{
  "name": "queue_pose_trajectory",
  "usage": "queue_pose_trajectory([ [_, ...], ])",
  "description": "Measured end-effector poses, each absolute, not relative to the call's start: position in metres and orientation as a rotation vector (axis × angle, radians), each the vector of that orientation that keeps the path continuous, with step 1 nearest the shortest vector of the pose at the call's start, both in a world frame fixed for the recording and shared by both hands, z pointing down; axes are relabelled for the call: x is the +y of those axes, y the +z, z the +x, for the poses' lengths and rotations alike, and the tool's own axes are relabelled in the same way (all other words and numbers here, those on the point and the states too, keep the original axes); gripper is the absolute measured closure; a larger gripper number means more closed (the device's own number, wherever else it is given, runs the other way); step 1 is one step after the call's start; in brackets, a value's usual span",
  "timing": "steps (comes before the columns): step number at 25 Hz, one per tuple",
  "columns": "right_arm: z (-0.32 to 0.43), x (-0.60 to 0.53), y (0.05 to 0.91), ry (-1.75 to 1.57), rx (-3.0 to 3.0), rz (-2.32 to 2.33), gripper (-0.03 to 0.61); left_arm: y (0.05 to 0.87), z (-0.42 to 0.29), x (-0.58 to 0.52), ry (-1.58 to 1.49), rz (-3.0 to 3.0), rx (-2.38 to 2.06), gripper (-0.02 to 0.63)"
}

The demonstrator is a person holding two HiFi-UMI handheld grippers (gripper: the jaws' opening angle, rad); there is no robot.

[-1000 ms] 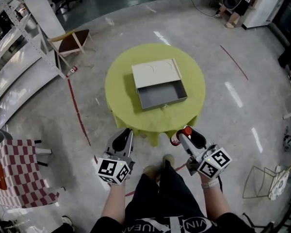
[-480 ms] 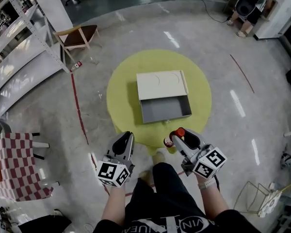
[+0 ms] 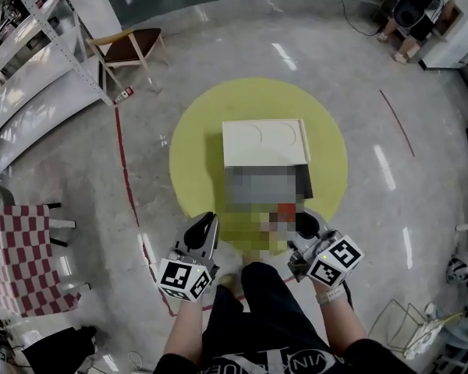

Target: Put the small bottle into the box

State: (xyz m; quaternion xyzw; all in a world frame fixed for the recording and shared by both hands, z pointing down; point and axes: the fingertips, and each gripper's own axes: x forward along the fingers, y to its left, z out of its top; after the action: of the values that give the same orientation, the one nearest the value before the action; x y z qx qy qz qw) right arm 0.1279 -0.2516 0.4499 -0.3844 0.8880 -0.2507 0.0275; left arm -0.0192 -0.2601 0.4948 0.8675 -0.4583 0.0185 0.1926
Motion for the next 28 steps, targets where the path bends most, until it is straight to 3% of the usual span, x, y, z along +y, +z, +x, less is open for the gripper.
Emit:
queue_pose_trajectory([
  [28,0.094,-0.324,0.497,-0.684,3.016,-1.258,0.428,0.534,-0.016,-0.289,0.060,2.368,-1.343,0.577],
])
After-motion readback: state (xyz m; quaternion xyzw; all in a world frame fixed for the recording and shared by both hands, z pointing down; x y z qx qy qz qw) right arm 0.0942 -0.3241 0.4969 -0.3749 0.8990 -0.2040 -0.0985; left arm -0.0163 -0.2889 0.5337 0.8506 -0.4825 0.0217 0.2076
